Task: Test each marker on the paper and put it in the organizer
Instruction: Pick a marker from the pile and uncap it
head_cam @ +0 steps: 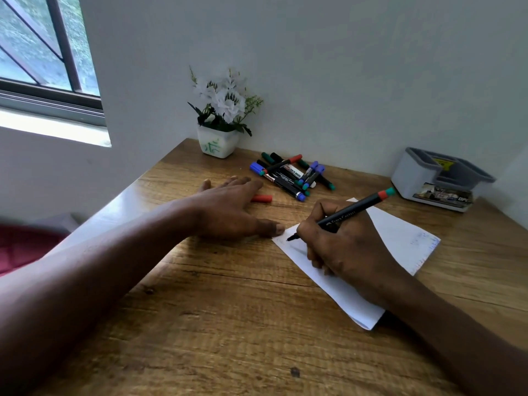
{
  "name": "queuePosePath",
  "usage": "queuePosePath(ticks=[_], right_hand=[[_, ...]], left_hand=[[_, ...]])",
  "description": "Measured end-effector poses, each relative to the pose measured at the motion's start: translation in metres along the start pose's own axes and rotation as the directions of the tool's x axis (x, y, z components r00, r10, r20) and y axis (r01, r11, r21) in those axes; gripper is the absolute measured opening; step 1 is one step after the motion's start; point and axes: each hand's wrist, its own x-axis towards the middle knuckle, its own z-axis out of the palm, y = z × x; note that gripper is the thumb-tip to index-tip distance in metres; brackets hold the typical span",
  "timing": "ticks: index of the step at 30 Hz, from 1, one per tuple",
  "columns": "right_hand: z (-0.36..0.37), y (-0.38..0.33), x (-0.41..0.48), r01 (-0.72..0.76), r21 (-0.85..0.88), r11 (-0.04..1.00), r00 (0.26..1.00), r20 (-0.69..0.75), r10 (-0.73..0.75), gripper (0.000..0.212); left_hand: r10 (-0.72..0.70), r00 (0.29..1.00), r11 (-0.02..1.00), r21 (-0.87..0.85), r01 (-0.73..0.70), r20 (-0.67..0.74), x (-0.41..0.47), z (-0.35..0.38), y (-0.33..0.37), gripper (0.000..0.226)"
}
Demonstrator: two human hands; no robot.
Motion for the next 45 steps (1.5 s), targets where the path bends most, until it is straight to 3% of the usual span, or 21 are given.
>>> queuePosePath(ticks=[8,15,18,26,34,45], right_hand=[[-0.0004,-0.0006,-0.0007,-0.011,-0.022,1.000,0.999,0.044,0.012,0.015],[0.0005,0.0011,-0.0007,-0.011,-0.005,1.000,1.000,0.019,0.011,0.017],[0.0000,0.0043,0.0005,0.000,0.002,1.000,0.998,-0.064,0.000,0.013],[-0.0012,0.0042,0.0035,0.044,-0.098,0.994,0.999,-0.025,-0.047,0.018],[-0.0026,0.0026,0.0031,0.012,-0.037,0.999,1.000,-0.004,-0.012,0.016],[-0.0021,0.0053,0.0012,0.038,-0.096,0.995,0.998,-0.037,-0.042,0.013]], left_hand=[[-0.003,1.000,1.000,-0.008,0.003,0.001,-0.0006,-0.0006,0.0002,0.104],[-0.005,1.000,1.000,-0.003,0.005,0.008,-0.0005,-0.0002,0.0005,0.104],[-0.011,1.000,1.000,-0.012,0.011,0.005,0.0002,-0.0007,0.0014,0.105],[-0.011,1.000,1.000,-0.024,0.010,-0.004,0.0008,-0.0002,0.0007,0.105],[-0.020,1.000,0.999,-0.035,0.020,0.001,0.0001,-0.0006,0.0015,0.104],[-0.018,1.000,0.999,-0.038,0.018,0.003,0.0016,0.0002,0.0000,0.105]])
